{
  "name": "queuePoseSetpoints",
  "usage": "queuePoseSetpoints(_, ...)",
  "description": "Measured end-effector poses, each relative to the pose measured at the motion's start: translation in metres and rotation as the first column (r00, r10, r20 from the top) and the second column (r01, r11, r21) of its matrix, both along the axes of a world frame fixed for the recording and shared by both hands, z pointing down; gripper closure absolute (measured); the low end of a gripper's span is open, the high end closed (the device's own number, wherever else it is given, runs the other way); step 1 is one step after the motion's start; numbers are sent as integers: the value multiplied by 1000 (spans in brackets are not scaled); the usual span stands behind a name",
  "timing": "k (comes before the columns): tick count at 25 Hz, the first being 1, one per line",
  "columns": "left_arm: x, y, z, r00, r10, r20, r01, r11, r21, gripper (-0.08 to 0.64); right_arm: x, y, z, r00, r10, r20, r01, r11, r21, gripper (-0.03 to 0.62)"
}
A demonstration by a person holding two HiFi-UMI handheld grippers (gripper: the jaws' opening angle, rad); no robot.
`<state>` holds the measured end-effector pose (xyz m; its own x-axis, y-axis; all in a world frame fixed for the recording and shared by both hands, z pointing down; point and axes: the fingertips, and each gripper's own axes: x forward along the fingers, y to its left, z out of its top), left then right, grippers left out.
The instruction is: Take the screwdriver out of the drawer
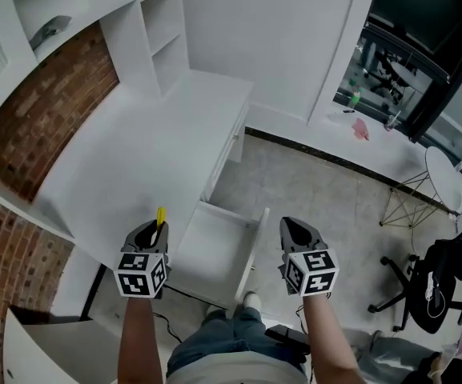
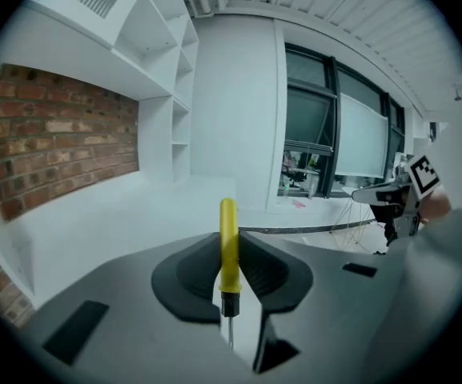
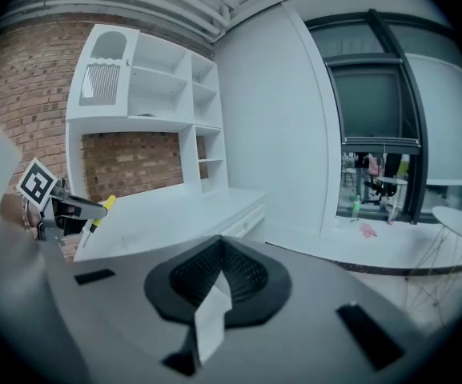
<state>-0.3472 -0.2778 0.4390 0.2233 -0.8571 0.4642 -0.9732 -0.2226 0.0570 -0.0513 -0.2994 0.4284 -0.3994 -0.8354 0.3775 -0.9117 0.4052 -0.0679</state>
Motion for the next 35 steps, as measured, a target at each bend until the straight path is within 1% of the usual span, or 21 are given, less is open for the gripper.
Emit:
queuePoseSetpoints(3,-31,-1,2,999,-49,-3,49,999,4,482,-18,0,0,1000,-20,-4,20,1000,-2,580)
queuePoseSetpoints(6,-51,-5,15,998,-66,11,66,998,-17,482,-34,-1,3,999,-42,-22,42,999,-10,580)
queuePoseSetpoints(9,-67,-12,39,997,-81,15,82,995,-64,482,-52,-3,11,996,-73,-48,72,997,-28,580)
queuePoseSetpoints(12,-79,-18,69,996,-90,27,93,987,-129,482,-69,-2,24,993,-99,-64,95,994,-59,580)
queuePoseSetpoints(18,-94,-31,122,996,-82,48,91,965,-246,480,-92,4,57,992,-103,-77,92,986,-136,580)
queuePoseSetpoints(22,-99,-42,140,995,-79,67,95,952,-292,479,-101,4,70,991,-99,-86,84,982,-169,580)
queuePoseSetpoints(24,-103,-45,145,993,-93,75,112,948,-299,479,-101,4,71,992,-90,-87,74,982,-175,580)
queuePoseSetpoints(27,-105,-47,147,989,-128,68,142,944,-296,474,-96,5,71,993,-73,-92,56,982,-179,580)
queuePoseSetpoints(28,-104,-47,146,989,-134,61,146,945,-294,459,-93,5,70,993,-67,-93,50,982,-180,580)
queuePoseSetpoints(29,-103,-47,145,989,-136,54,146,946,-290,425,-90,5,70,994,-62,-95,44,983,-181,580)
queuePoseSetpoints(30,-102,-48,143,989,-138,51,147,948,-282,388,-88,5,69,994,-59,-97,41,983,-180,580)
queuePoseSetpoints(31,-101,-48,140,989,-140,51,149,951,-271,368,-86,4,68,994,-57,-97,39,983,-178,580)
queuePoseSetpoints(35,-104,-42,112,985,-170,31,172,965,-195,368,-85,2,59,995,-57,-85,44,987,-155,580)
